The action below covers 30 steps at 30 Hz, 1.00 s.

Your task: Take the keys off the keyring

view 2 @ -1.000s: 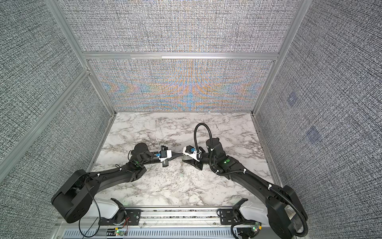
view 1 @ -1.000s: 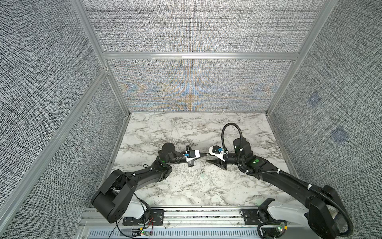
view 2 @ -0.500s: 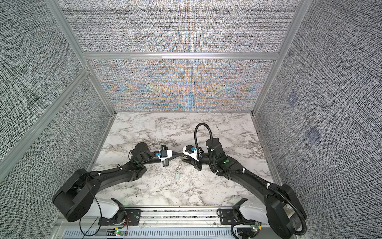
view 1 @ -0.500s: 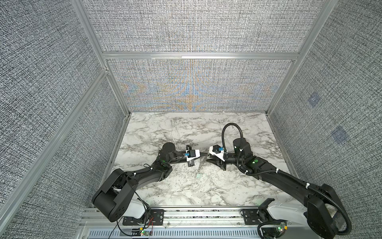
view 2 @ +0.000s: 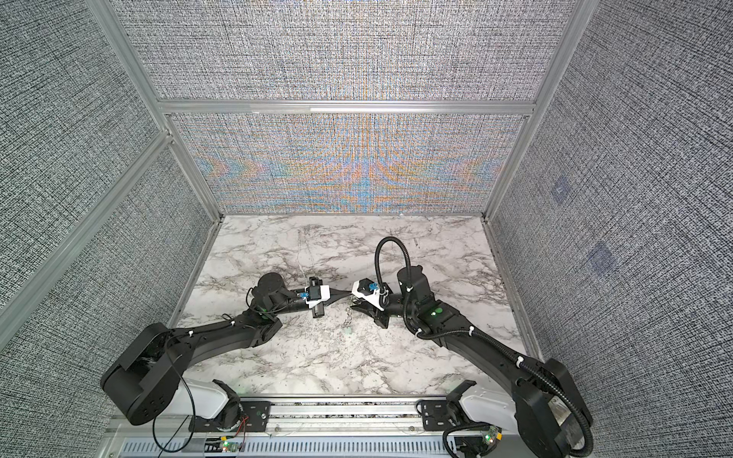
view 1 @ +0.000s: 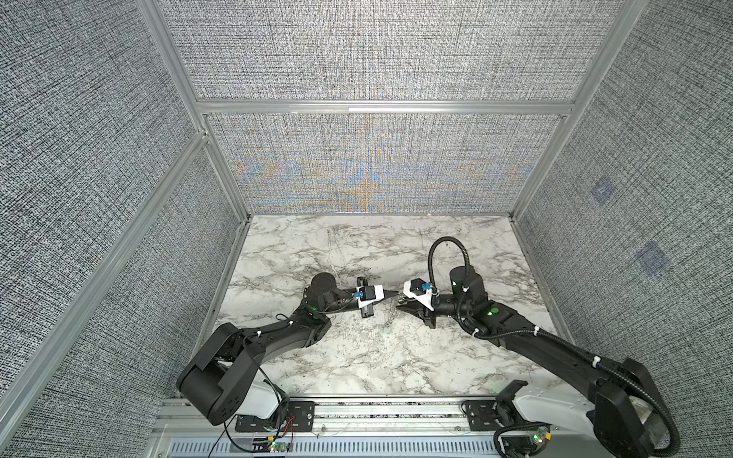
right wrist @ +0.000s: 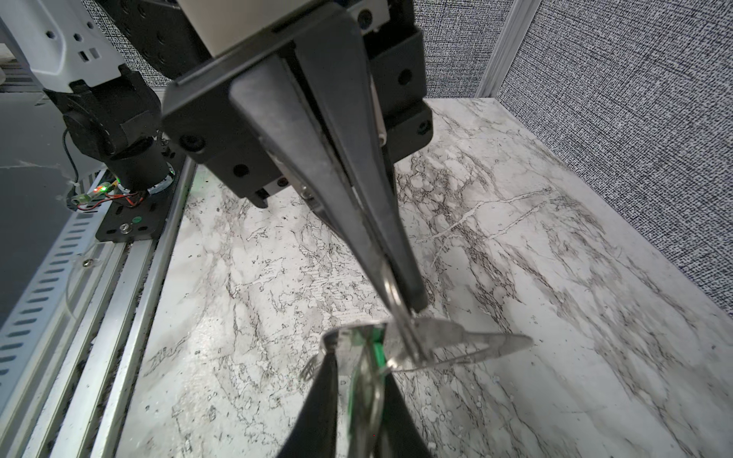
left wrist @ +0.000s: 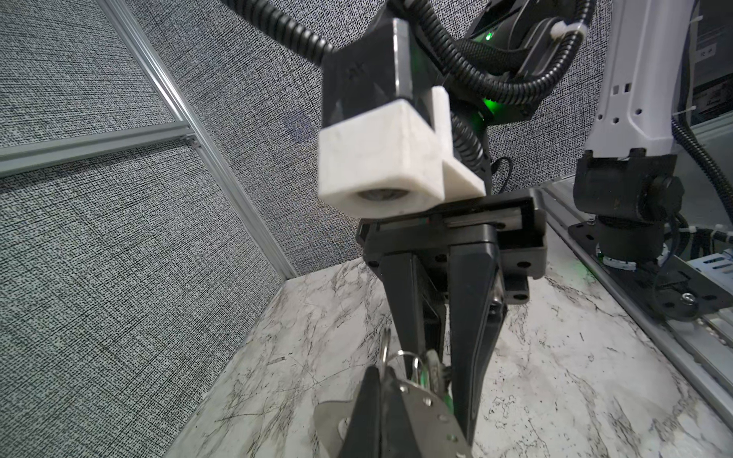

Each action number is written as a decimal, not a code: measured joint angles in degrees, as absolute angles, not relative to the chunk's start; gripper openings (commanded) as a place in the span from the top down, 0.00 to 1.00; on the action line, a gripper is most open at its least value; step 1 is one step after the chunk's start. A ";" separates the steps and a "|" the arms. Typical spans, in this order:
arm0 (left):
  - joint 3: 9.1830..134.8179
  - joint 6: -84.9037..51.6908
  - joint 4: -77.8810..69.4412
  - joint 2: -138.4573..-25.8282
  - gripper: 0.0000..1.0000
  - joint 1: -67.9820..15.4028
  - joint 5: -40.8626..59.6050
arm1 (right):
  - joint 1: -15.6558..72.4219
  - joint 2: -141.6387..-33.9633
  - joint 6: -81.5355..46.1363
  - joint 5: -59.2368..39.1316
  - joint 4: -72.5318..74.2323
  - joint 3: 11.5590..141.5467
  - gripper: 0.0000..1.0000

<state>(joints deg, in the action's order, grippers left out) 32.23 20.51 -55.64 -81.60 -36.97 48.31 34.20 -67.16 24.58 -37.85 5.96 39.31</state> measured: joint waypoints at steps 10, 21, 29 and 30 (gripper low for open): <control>31.55 20.45 -56.49 -81.10 1.00 -37.01 48.18 | 34.17 -66.32 24.38 -37.67 4.32 39.31 0.89; 30.65 20.08 -57.14 -80.53 1.00 -37.04 47.51 | 34.17 -68.10 24.67 -37.36 1.48 41.39 1.00; 29.28 21.63 -59.88 -80.23 1.00 -38.15 43.09 | 34.20 -69.73 25.06 -36.82 0.05 43.53 1.00; 29.08 22.33 -60.34 -80.23 1.00 -38.28 42.44 | 34.20 -69.97 25.06 -36.71 -0.14 43.88 1.00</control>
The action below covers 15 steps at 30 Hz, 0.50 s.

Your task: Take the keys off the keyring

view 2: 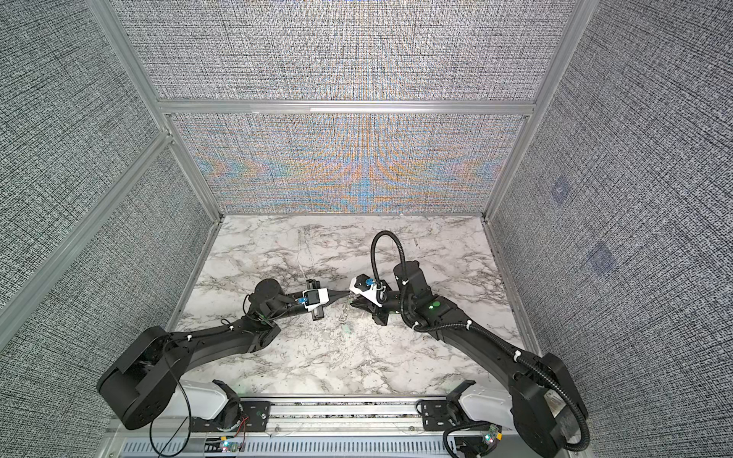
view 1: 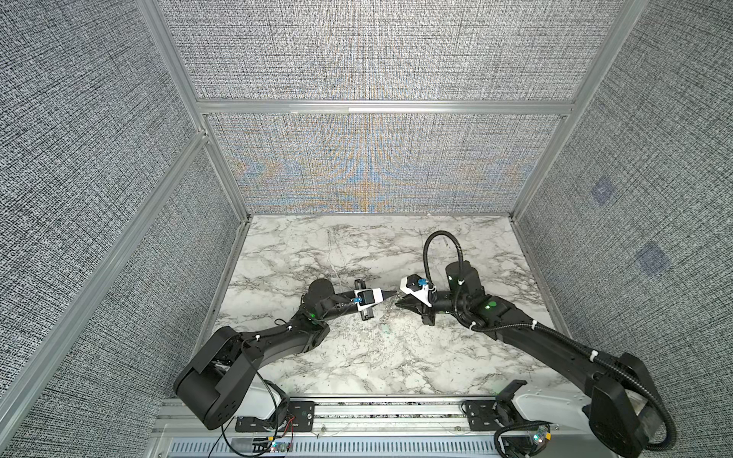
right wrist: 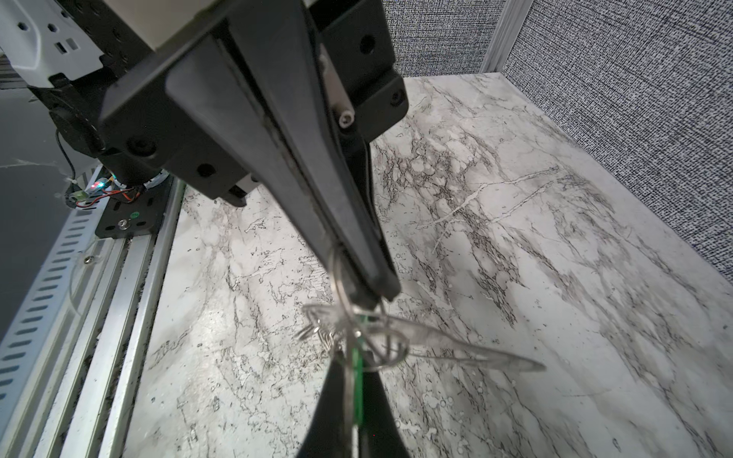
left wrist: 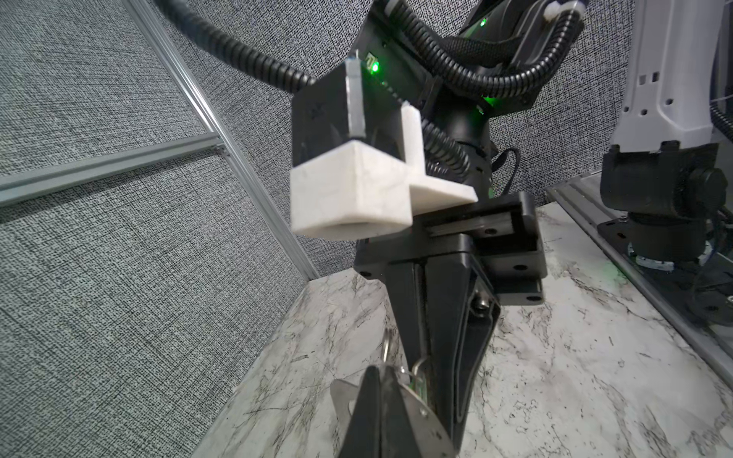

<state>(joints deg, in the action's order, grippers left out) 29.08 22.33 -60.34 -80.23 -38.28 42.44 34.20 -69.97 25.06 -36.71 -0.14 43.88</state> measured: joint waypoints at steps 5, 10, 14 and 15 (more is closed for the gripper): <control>28.10 23.57 -62.94 -80.58 1.00 -38.96 39.62 | 34.20 -71.05 25.06 -36.49 -1.23 45.32 1.00; 27.29 24.95 -64.45 -80.77 1.00 -39.46 36.95 | 34.17 -71.57 25.34 -35.24 -3.03 46.41 1.00; 26.55 25.74 -64.55 -80.73 1.00 -39.62 34.81 | 34.11 -71.59 26.04 -33.12 -4.01 46.63 1.00; 26.44 26.15 -64.55 -80.64 1.00 -39.62 34.44 | 34.02 -71.59 26.15 -32.77 -4.03 46.68 1.00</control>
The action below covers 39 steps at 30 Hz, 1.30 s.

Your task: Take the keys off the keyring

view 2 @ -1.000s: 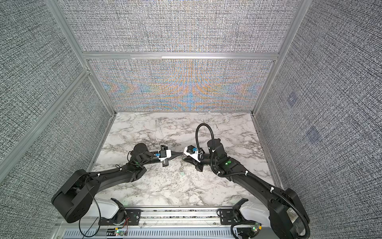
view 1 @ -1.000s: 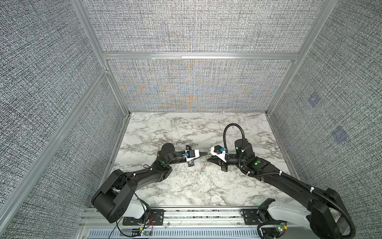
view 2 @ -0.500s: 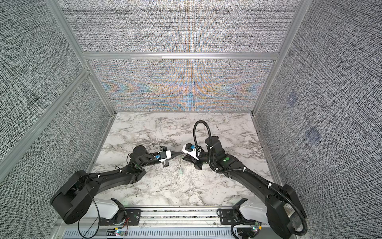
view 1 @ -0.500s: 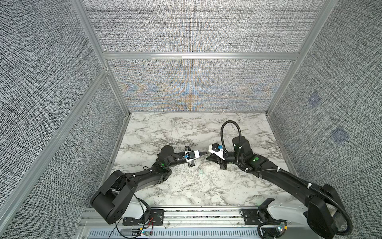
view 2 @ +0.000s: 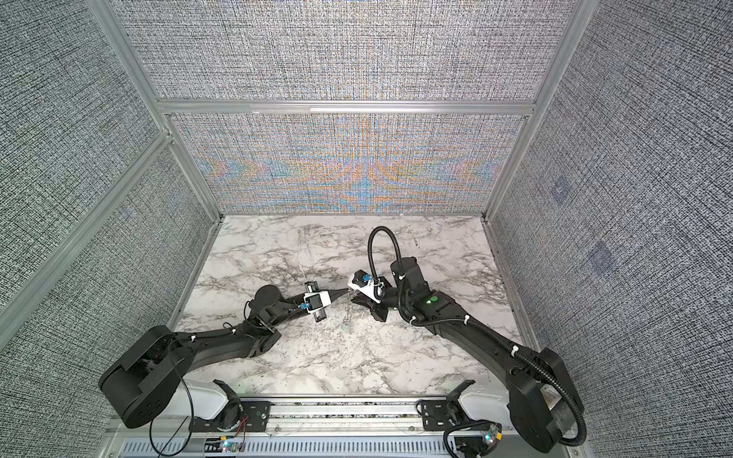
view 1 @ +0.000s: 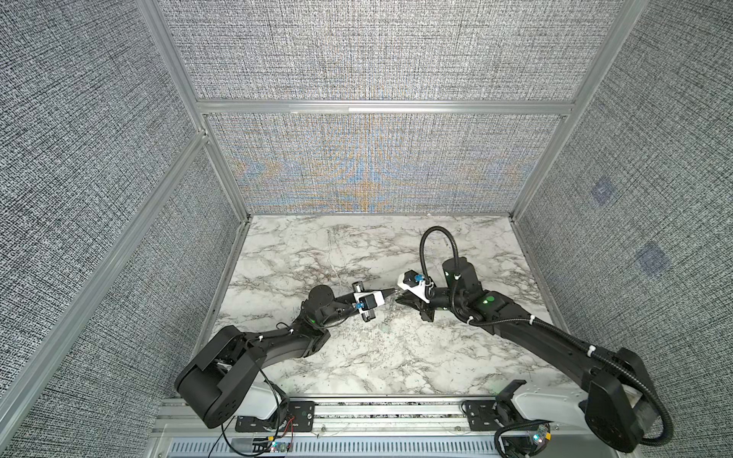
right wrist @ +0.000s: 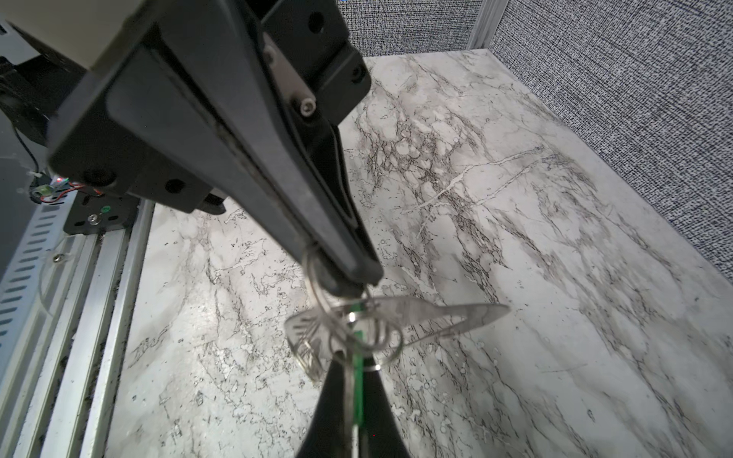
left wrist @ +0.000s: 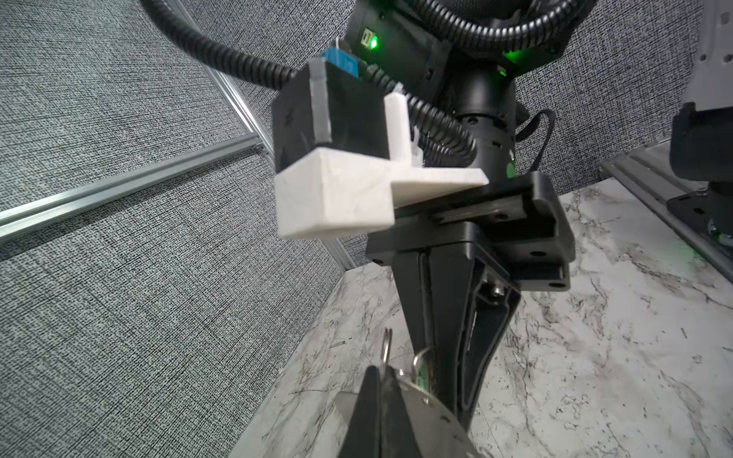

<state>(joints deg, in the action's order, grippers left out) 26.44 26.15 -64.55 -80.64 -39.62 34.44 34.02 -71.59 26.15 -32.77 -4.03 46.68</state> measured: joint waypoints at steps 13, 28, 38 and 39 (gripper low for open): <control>26.48 28.32 -61.82 -80.18 1.00 -39.94 29.56 | 32.88 -71.70 28.47 -27.73 -4.16 47.16 1.00; 28.56 29.58 -57.98 -80.14 1.00 -40.03 26.87 | 32.73 -69.60 30.87 -22.31 -3.57 47.35 1.00; 32.99 26.79 -52.99 -81.76 1.00 -40.03 26.74 | 33.04 -66.72 33.39 -17.45 -3.88 47.48 1.00; 33.43 26.46 -52.05 -81.91 1.00 -40.03 26.79 | 33.21 -66.54 33.91 -16.58 -4.12 47.72 1.00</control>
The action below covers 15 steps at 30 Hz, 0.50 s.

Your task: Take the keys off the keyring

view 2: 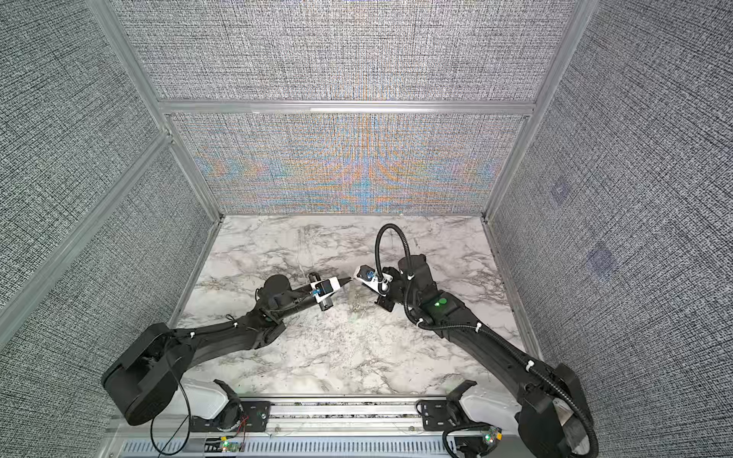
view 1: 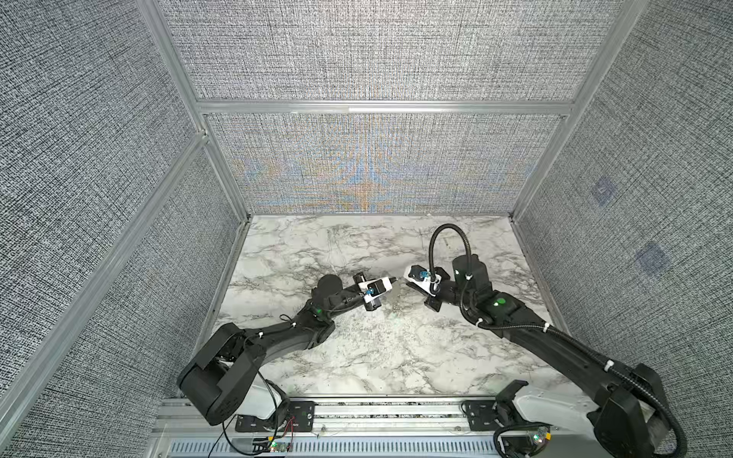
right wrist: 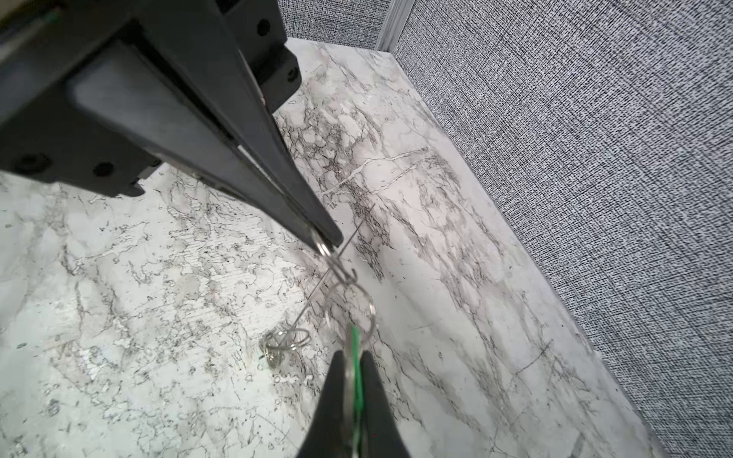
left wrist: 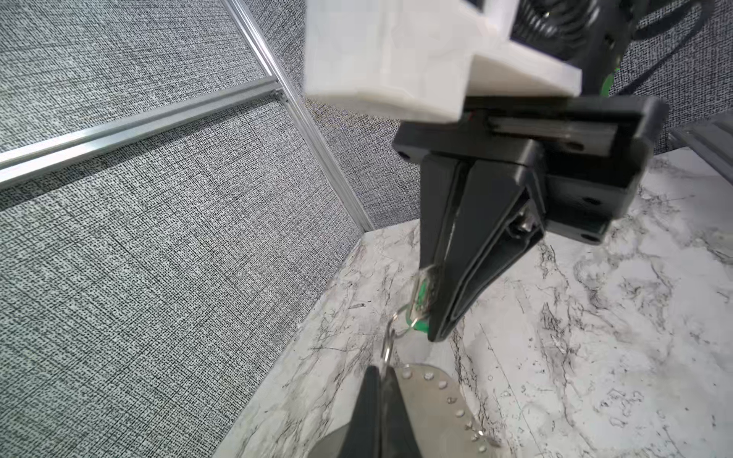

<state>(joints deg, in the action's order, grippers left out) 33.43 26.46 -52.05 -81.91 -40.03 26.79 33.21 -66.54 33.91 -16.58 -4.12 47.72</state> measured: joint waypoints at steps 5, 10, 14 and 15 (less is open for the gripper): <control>34.81 25.08 -50.28 -82.37 1.00 -40.03 27.05 | 34.52 -65.32 36.86 -12.67 -6.11 48.86 1.00; 36.18 23.97 -48.34 -83.07 1.00 -40.03 27.94 | 35.75 -64.45 39.51 -9.13 -7.29 49.19 1.00; 38.33 22.13 -46.13 -84.47 1.00 -40.03 28.75 | 37.63 -64.16 42.35 -5.56 -7.88 49.91 1.00; 38.65 21.76 -45.56 -84.66 1.00 -40.03 28.93 | 37.93 -64.14 42.92 -4.78 -7.97 49.95 1.00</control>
